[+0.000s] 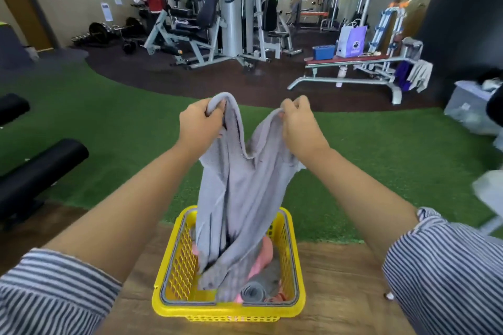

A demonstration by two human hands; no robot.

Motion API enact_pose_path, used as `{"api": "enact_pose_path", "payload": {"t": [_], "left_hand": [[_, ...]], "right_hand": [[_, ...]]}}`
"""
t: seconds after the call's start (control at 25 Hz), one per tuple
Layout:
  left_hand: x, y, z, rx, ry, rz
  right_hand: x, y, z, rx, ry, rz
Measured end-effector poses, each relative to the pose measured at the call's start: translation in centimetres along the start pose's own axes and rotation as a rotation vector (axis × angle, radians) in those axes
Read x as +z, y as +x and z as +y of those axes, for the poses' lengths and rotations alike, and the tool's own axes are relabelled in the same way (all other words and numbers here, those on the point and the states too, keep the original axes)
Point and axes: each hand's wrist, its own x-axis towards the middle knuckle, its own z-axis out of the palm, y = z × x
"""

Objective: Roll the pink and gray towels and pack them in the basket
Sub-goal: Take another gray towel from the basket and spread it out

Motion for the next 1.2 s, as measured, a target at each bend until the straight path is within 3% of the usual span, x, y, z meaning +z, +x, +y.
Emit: {"api": "enact_pose_path", "payload": {"t": [0.28,0.4,0.56,0.68,0.76,1.0,1.2], "left_hand": [[-9.3,7.7,24.0,0.112,-0.087,-0.050],[-14.6,10.6,35.1,0.274,0.000,0.039],[-21.0,12.9,45.0,0.438,-0.118,0.189],[-23.1,13.6,46.7,0.424,-0.181,0.225],[-23.0,13.6,45.8,0.388,-0.212,0.190],[-20.7,11.6,40.8,0.261,-0.107,0.058],[-14.8,8.7,38.2,0.243,-0.055,-0.037]], "right_hand": [[-24.4,13.8,-7.4,-0.029,-0.033,0.163],[-34.0,19.0,-9.9,0.033,-0.008,0.234],[-43.2,21.6,-11.8,0.162,-0.019,0.438],[-49.1,22.6,-13.1,0.202,-0.009,0.699],[-51.1,23.1,-13.8,0.143,0.016,0.746],[-46.5,19.7,-11.2,0.096,-0.106,0.405],[-45.1,15.4,-6.2,0.191,-0.131,0.340]]}}
